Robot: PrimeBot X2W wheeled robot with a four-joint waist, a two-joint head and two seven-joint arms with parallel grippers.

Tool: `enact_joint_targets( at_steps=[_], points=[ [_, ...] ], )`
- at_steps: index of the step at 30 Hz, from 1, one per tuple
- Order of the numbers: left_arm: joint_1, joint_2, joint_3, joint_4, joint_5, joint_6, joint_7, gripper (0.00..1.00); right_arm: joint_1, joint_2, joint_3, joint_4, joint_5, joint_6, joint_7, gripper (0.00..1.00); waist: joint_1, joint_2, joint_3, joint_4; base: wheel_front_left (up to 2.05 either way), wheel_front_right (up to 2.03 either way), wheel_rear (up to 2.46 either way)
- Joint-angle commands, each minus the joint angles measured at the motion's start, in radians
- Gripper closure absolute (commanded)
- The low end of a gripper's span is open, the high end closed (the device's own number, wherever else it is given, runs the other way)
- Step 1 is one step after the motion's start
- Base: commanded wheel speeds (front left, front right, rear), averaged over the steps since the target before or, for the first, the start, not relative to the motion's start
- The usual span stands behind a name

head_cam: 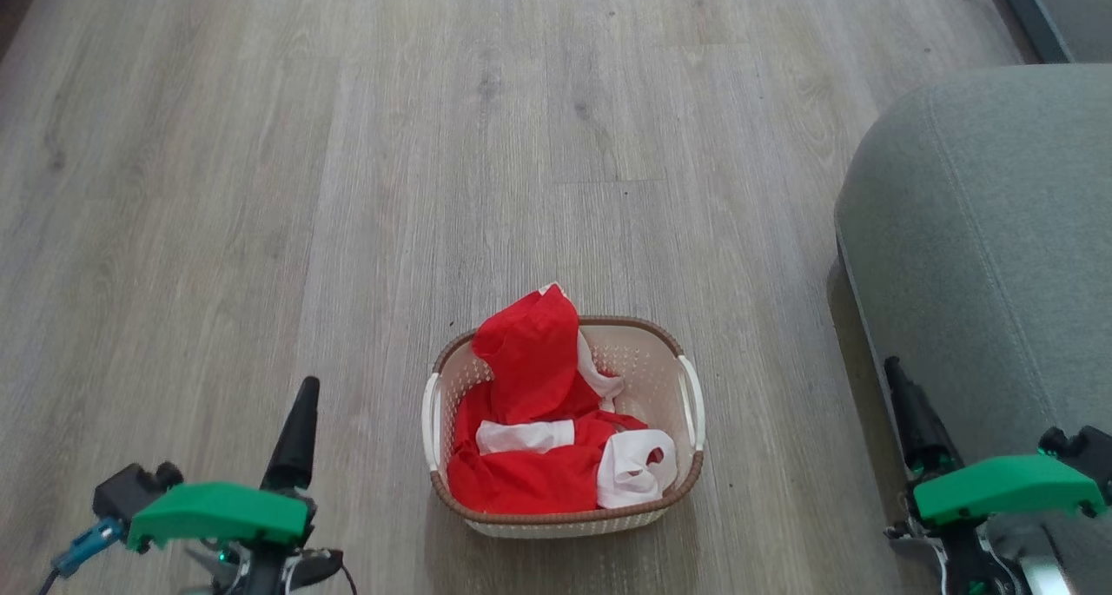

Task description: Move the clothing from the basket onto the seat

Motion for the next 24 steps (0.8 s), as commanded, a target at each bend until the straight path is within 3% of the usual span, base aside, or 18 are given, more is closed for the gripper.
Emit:
enact_joint_targets(
  at_steps=[1, 24],
  points=[
    [-0.053, 0.008, 0.002, -0.04, 0.042, 0.003, -0.014, 0.0, -0.047, -0.029, 0.011, -0.041, -0.038, 0.0, -0.015, 0.0, 0.0, 0.0, 0.0, 0.0, 0.0, 0.0, 0.0],
    [-0.059, 0.01, -0.054, -0.097, 0.398, 0.053, -0.078, 0.0, -0.06, -0.07, 0.07, -0.035, -0.334, 0.0, -0.08, 0.0, 0.0, 0.0, -0.002, 0.004, 0.0, 0.0, 0.0]
  ],
)
